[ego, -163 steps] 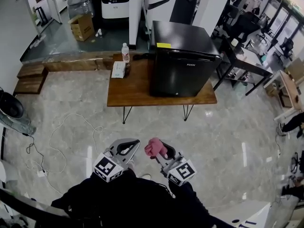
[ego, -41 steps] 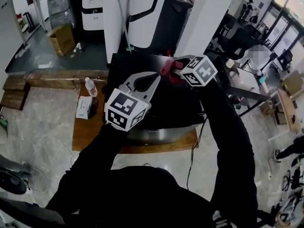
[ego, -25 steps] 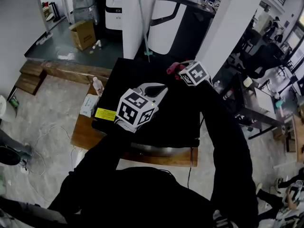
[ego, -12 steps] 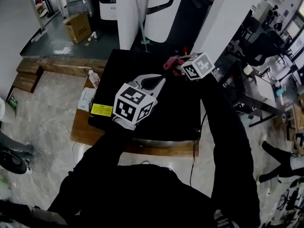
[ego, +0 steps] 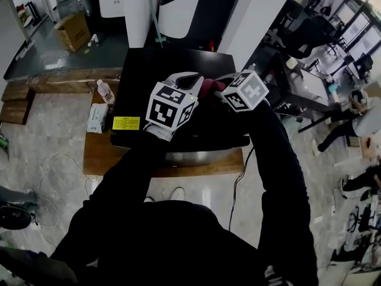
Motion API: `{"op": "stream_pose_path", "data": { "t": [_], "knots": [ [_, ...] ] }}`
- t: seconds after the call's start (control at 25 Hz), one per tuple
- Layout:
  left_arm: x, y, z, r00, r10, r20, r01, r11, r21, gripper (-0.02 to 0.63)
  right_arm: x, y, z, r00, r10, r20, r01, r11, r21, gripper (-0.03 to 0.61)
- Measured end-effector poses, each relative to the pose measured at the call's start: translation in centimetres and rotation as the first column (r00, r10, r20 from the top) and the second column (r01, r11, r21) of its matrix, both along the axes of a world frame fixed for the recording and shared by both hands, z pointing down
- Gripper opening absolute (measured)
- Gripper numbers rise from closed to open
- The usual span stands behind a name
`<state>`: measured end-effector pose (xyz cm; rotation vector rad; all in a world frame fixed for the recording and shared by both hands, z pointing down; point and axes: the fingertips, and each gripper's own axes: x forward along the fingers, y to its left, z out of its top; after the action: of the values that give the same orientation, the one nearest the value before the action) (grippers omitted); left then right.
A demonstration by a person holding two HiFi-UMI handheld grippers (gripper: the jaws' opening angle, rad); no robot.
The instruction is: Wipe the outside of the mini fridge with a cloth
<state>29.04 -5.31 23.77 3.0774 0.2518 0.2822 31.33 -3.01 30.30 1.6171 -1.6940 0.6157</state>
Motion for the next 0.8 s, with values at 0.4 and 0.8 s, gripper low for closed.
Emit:
{"op": "stream_pose_path", "data": {
  "t": [0.4,0.8],
  "knots": [
    [-0.8,0.6,0.3,0.999,0.049,-0.001,-0.049,0.999,0.001,0.006,-8.2,5.2,0.5,0.998,0.051,0.034,-0.049,0.997,-0.064,0.112],
    [-5.4,3.1,-0.8,0.986,0.169,-0.009,-0.166,0.979,0.119,0.006,-13.5,6.4,-3.4,0.991,0.117,-0.064,-0.099,0.968,0.232,0.126]
  ]
}}
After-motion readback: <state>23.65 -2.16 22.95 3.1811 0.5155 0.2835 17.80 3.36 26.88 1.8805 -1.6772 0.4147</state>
